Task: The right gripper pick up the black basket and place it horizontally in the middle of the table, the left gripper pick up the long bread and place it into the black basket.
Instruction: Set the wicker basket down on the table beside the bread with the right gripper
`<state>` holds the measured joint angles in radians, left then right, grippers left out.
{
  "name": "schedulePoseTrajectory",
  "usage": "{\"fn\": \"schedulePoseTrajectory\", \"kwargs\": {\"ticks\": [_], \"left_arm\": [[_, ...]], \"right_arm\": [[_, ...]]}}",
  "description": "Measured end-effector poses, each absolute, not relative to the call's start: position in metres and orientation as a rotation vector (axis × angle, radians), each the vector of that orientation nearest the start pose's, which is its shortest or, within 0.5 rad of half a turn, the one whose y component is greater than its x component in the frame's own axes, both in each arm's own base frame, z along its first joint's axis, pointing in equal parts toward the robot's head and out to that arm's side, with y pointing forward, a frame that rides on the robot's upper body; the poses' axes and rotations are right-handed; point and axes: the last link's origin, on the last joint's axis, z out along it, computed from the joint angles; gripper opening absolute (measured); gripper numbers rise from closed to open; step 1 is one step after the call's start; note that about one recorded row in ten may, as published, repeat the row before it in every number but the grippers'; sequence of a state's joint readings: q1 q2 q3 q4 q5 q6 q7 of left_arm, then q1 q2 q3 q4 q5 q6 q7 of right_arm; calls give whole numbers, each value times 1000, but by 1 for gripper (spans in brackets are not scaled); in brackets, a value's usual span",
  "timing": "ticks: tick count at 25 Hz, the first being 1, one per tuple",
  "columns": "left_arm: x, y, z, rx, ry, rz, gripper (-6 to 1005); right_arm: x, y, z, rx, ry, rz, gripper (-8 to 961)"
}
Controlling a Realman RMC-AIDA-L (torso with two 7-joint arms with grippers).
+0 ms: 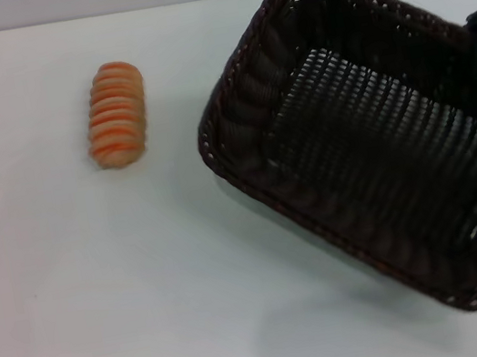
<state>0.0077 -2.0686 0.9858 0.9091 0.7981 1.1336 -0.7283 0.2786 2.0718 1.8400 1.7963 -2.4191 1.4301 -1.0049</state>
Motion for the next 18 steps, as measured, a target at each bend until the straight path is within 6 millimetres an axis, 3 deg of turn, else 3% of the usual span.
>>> {"fn": "schedulePoseTrajectory", "kwargs": {"ticks": [6, 10, 14, 18], "left_arm": [[-345, 271, 136, -1601, -299, -707, 739], [-345, 271, 136, -1601, -296, -708, 739], [-343, 273, 138, -1598, -289, -708, 739], [-342, 274, 137, -1600, -287, -708, 739]], "right_arm": [[161, 342, 88, -2553, 110, -181, 168], [151, 349, 90, -2573, 3, -217, 166], [140, 362, 84, -2631, -46, -236, 166], [138, 368, 65, -2711, -59, -230, 165]]}}
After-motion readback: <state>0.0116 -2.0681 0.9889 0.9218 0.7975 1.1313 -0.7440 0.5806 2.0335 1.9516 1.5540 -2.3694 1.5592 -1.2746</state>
